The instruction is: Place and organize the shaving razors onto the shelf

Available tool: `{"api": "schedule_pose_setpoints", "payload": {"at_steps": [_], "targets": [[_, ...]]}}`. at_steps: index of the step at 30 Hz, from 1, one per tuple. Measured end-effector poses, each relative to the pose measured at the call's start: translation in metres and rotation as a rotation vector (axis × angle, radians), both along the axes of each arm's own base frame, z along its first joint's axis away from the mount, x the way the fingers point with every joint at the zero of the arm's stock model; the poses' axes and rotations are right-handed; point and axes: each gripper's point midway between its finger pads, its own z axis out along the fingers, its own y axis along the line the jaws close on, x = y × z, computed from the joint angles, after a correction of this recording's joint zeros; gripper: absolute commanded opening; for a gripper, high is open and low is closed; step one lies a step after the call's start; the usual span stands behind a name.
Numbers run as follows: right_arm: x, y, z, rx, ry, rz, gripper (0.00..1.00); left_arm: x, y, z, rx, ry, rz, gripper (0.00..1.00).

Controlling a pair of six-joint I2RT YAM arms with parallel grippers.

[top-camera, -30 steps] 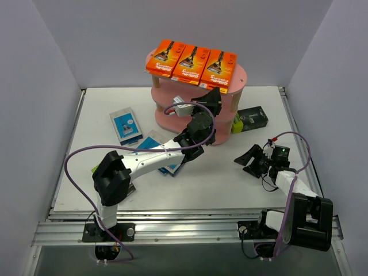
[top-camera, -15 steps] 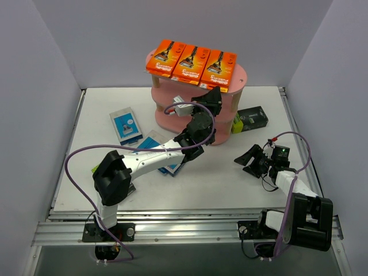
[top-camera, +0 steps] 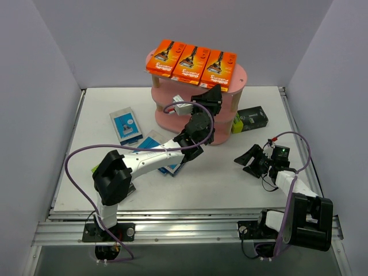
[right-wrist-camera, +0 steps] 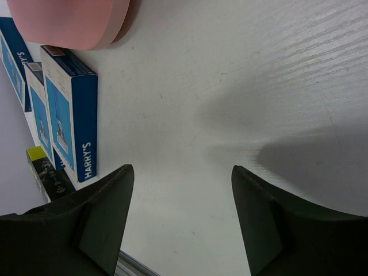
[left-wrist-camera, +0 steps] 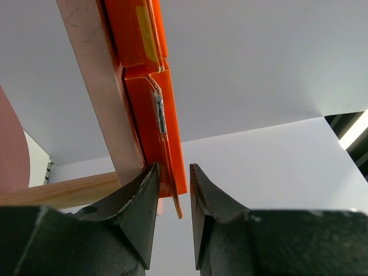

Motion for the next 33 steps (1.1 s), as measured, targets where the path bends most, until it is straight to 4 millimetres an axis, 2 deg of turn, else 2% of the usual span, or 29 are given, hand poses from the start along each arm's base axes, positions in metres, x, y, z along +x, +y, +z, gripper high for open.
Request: {"api": "schedule_pose_setpoints", "payload": {"at_steps": [14, 27, 29, 33], "targets": [[0.000, 0.000, 0.000, 0.000, 0.000, 0.000, 0.65, -0.003, 0.001, 0.004, 0.030, -0.023, -0.022, 0.46], [0.000, 0.000, 0.000, -0.001, 0.000, -0.001, 0.65, -0.012, 0.003, 0.002, 0.079, -0.035, -0.062, 0.47], [0.000, 0.000, 0.000, -0.001, 0.000, -0.001, 0.65, -0.015, 0.005, -0.002, 0.099, -0.028, -0.068, 0.47], [0.000, 0.000, 0.000, -0.002, 0.000, -0.001, 0.65, -0.019, 0.010, -0.023, 0.168, 0.002, -0.075, 0.48]]}}
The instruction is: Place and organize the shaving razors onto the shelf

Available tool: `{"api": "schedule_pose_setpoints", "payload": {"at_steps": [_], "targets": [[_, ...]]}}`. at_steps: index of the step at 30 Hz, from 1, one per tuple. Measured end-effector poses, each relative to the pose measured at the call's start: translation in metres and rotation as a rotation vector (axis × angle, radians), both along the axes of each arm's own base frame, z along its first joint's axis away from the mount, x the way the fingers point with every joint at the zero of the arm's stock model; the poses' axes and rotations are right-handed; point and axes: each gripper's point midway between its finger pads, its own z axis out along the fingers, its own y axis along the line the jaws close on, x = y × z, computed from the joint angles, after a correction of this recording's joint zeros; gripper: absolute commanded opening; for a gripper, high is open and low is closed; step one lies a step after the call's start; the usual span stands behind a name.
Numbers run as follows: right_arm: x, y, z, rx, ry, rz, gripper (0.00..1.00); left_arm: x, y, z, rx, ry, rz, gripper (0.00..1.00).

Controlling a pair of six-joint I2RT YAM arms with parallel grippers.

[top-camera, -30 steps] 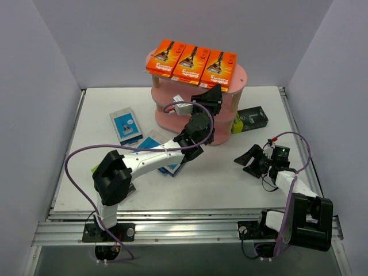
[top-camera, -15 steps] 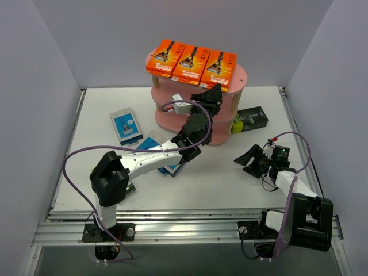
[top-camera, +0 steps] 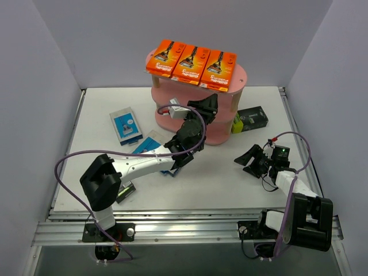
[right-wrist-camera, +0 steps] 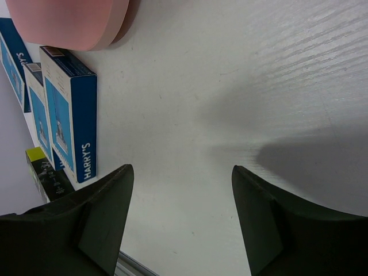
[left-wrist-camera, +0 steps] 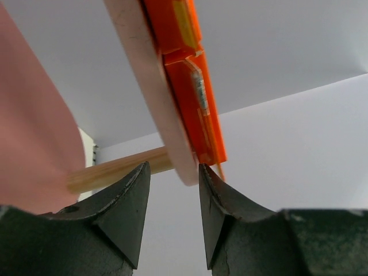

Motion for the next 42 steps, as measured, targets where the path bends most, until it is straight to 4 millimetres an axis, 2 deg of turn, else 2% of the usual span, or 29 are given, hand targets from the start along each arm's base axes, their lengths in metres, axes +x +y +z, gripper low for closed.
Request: {"api": "schedule_pose_setpoints", "payload": {"at_steps": [5, 11, 15, 18, 22, 26, 30, 34, 42], "targets": [[0.000, 0.000, 0.000, -0.003, -0.001, -0.001, 0.65, -0.011, 0.010, -0.022, 0.090, 0.029, -0.017, 0.49], [0.001, -0.001, 0.001, -0.011, -0.009, -0.003, 0.65, -0.040, 0.042, -0.020, 0.181, 0.012, -0.037, 0.49], [0.002, -0.001, 0.002, -0.018, -0.012, -0.007, 0.65, -0.061, 0.066, 0.010, 0.233, -0.046, -0.050, 0.49], [0.002, -0.002, 0.003, -0.024, -0.017, -0.010, 0.65, -0.079, 0.094, 0.034, 0.280, -0.092, -0.054, 0.49], [0.003, -0.001, 0.005, -0.030, -0.029, -0.007, 0.65, -0.095, 0.148, 0.061, 0.379, -0.122, -0.014, 0.49], [0.002, 0.001, 0.005, -0.032, -0.031, 0.002, 0.65, -0.098, 0.204, 0.089, 0.508, -0.133, 0.075, 0.49], [0.001, 0.005, 0.005, -0.033, -0.031, 0.018, 0.65, -0.086, 0.243, 0.113, 0.611, -0.133, 0.141, 0.49], [0.000, 0.009, 0.005, -0.038, -0.030, 0.032, 0.65, -0.058, 0.267, 0.118, 0.698, -0.110, 0.161, 0.49], [-0.002, 0.017, 0.004, -0.049, -0.032, 0.063, 0.68, 0.018, 0.292, 0.085, 0.838, -0.001, 0.073, 0.49]]}}
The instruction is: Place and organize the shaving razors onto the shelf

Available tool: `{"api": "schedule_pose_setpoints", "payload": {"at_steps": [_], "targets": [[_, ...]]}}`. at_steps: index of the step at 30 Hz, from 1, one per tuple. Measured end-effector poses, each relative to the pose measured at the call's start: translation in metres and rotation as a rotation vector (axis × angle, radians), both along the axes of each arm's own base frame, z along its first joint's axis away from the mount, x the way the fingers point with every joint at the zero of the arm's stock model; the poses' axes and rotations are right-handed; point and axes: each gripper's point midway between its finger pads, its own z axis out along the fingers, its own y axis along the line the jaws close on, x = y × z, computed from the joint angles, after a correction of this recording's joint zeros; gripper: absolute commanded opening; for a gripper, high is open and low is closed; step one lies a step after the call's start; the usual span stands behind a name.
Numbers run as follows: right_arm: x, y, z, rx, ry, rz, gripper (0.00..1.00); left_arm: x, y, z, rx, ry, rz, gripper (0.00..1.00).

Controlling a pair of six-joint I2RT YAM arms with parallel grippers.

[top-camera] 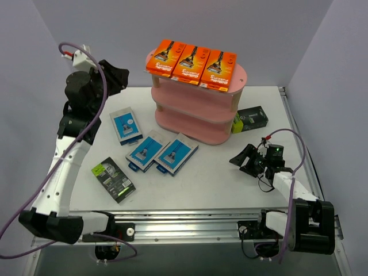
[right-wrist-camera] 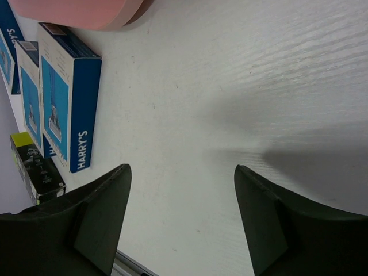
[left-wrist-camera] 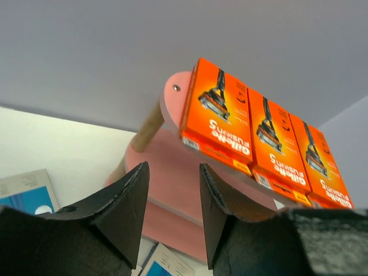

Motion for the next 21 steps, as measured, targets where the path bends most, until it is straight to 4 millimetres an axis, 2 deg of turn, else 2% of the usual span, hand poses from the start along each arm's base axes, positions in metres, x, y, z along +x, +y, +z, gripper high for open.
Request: {"api": "schedule_pose_setpoints", "payload": {"at_steps": [2, 7, 14, 18, 21], "targets": [[-0.001, 0.004, 0.000, 0.000, 0.000, 0.017, 0.70, 0.018, 0.005, 0.000, 0.014, 0.018, -0.030, 0.50], [-0.005, 0.014, 0.000, -0.004, -0.005, 0.059, 0.73, 0.057, 0.007, 0.019, 0.038, -0.007, -0.134, 0.57], [-0.008, 0.021, -0.002, -0.007, -0.002, 0.095, 0.74, 0.103, -0.013, 0.043, 0.051, -0.062, -0.289, 0.59], [-0.009, 0.023, -0.003, -0.007, 0.003, 0.102, 0.74, 0.134, -0.028, 0.046, 0.031, -0.079, -0.379, 0.64], [-0.009, 0.023, -0.004, -0.007, 0.008, 0.102, 0.75, 0.154, -0.040, 0.039, 0.000, -0.076, -0.441, 0.65]]}}
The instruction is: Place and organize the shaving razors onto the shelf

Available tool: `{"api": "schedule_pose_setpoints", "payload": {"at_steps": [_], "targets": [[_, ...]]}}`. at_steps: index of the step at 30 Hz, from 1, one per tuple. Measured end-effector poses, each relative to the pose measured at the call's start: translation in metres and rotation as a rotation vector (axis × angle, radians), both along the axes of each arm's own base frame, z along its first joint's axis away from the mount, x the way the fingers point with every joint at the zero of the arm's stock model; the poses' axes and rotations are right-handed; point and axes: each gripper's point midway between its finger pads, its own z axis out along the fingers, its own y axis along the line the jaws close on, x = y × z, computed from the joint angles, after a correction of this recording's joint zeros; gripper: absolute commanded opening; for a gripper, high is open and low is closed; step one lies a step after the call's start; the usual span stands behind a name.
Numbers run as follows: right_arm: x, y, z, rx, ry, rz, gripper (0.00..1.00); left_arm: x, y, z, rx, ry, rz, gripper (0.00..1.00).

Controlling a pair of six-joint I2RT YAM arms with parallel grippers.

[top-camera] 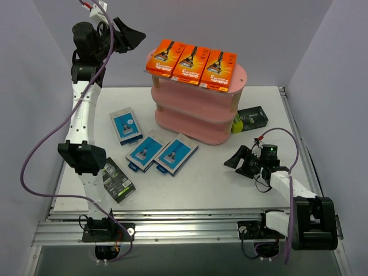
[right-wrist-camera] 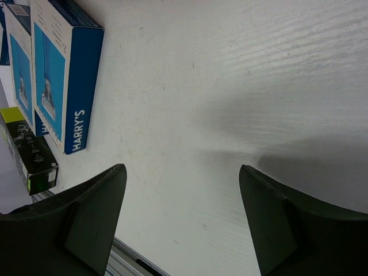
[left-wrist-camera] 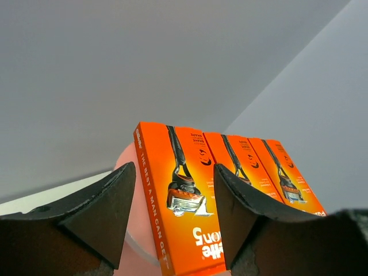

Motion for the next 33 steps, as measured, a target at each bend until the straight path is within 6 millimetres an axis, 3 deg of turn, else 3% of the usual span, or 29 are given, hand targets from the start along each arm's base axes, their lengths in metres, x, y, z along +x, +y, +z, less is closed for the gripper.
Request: {"api": "schedule_pose_setpoints", "payload": {"at_steps": [9, 19, 29, 33], "targets": [[0.000, 0.001, -0.003, 0.000, 0.010, 0.006, 0.76, 0.031, -0.013, -0.048, -0.035, 0.116, -0.067, 0.66], [-0.002, 0.001, -0.010, 0.001, 0.036, 0.006, 0.76, 0.039, -0.026, -0.053, -0.034, 0.114, -0.089, 0.67], [-0.001, 0.001, -0.011, 0.001, 0.039, 0.006, 0.76, 0.049, -0.049, -0.085, -0.028, 0.168, -0.127, 0.67], [0.000, 0.002, -0.012, 0.003, 0.036, 0.007, 0.76, 0.049, -0.053, -0.087, -0.028, 0.167, -0.133, 0.67]]}}
